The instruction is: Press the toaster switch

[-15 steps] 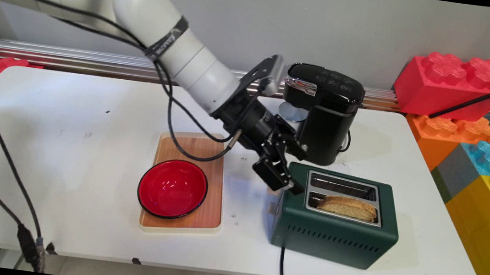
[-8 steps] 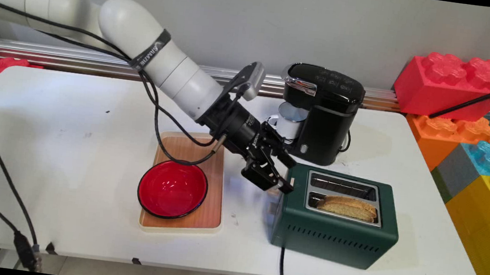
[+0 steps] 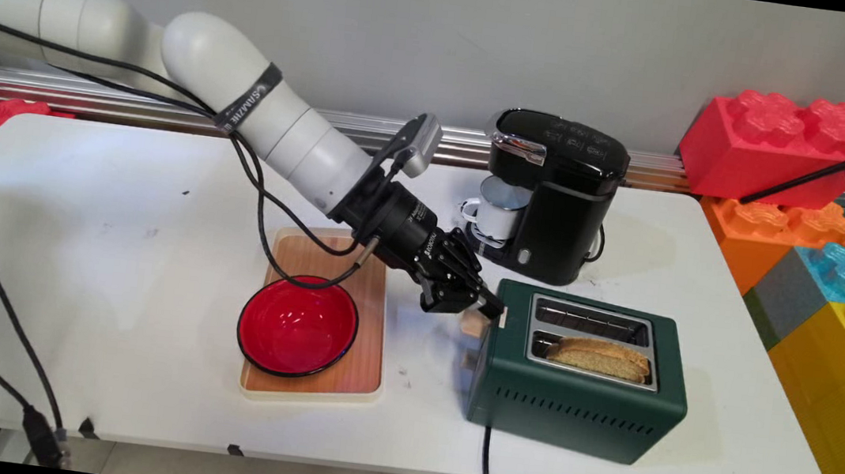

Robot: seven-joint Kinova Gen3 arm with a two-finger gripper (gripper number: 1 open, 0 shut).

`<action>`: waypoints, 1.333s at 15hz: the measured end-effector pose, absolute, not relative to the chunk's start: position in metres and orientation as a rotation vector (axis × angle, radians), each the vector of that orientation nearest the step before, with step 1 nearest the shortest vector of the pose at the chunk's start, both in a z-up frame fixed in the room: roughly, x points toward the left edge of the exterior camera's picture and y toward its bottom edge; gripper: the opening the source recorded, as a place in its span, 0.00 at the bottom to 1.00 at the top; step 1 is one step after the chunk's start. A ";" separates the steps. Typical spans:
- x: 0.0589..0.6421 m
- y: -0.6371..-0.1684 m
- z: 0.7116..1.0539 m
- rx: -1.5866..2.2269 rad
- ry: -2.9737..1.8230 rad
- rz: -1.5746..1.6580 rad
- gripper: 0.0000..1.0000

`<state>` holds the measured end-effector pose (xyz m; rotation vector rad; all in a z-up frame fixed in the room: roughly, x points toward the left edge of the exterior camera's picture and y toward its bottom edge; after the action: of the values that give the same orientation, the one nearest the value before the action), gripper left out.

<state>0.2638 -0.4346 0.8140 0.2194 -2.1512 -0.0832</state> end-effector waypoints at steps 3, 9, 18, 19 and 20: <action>0.267 -0.434 0.808 0.229 -2.143 -0.088 0.00; 0.273 -0.433 0.795 0.250 -2.139 -0.090 0.00; 0.276 -0.429 0.779 0.273 -2.146 -0.092 0.00; 0.276 -0.429 0.778 0.275 -2.148 -0.093 0.00; 0.277 -0.428 0.776 0.277 -2.150 -0.094 0.00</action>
<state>0.2767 -0.4279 0.7758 0.2769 -2.1498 -0.0941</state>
